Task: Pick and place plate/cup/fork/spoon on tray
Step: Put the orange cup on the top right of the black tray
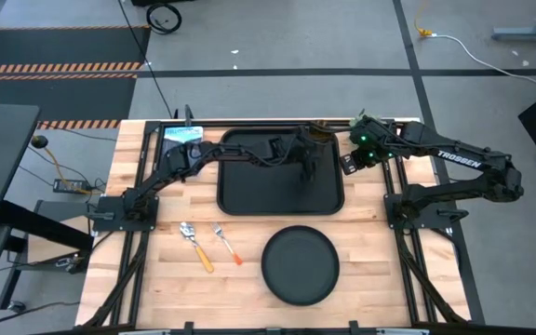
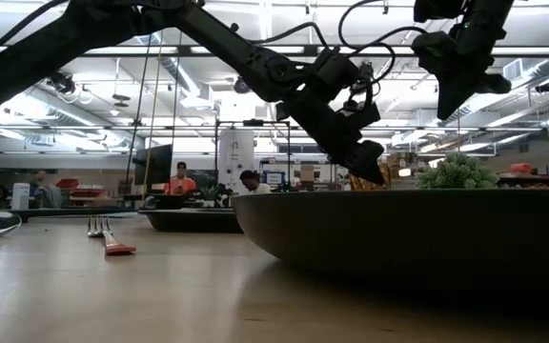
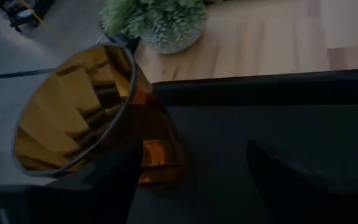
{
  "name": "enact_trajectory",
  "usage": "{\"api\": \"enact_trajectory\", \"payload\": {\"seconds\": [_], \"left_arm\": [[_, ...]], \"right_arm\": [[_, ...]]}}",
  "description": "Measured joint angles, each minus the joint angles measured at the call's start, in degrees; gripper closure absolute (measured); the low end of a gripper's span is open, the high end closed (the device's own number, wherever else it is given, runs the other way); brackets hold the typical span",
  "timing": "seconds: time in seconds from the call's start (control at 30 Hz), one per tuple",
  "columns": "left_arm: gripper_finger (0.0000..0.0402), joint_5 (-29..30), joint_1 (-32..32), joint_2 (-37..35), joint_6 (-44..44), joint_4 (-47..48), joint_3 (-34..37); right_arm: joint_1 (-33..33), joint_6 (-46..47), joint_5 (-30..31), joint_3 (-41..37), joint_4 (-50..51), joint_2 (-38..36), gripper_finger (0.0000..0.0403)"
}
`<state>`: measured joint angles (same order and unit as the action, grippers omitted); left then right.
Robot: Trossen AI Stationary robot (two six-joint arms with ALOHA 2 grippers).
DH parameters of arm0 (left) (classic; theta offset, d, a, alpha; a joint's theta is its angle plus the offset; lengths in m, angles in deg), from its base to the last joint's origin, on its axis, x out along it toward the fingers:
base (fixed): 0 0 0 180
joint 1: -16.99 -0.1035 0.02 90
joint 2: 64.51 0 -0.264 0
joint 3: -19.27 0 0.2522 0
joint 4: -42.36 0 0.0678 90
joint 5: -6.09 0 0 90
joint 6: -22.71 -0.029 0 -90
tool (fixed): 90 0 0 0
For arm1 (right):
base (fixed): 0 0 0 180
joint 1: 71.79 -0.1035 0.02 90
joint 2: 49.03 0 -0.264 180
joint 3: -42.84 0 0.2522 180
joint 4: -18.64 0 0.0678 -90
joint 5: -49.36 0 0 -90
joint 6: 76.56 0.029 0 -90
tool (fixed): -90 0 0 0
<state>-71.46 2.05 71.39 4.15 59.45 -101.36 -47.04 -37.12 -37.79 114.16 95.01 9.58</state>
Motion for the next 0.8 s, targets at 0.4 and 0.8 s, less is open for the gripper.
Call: {"api": "enact_trajectory", "payload": {"seconds": [0.4,0.8], "left_arm": [[0.0109,7.31,-0.38,0.01,3.00,4.58,0.00],[0.0113,4.53,-2.14,0.00,5.98,-0.11,0.00]], "right_arm": [[0.00,0.48,0.02,0.00,0.00,-0.02,0.0398],[0.00,0.43,0.02,-0.01,0.00,0.00,0.0398]]}}
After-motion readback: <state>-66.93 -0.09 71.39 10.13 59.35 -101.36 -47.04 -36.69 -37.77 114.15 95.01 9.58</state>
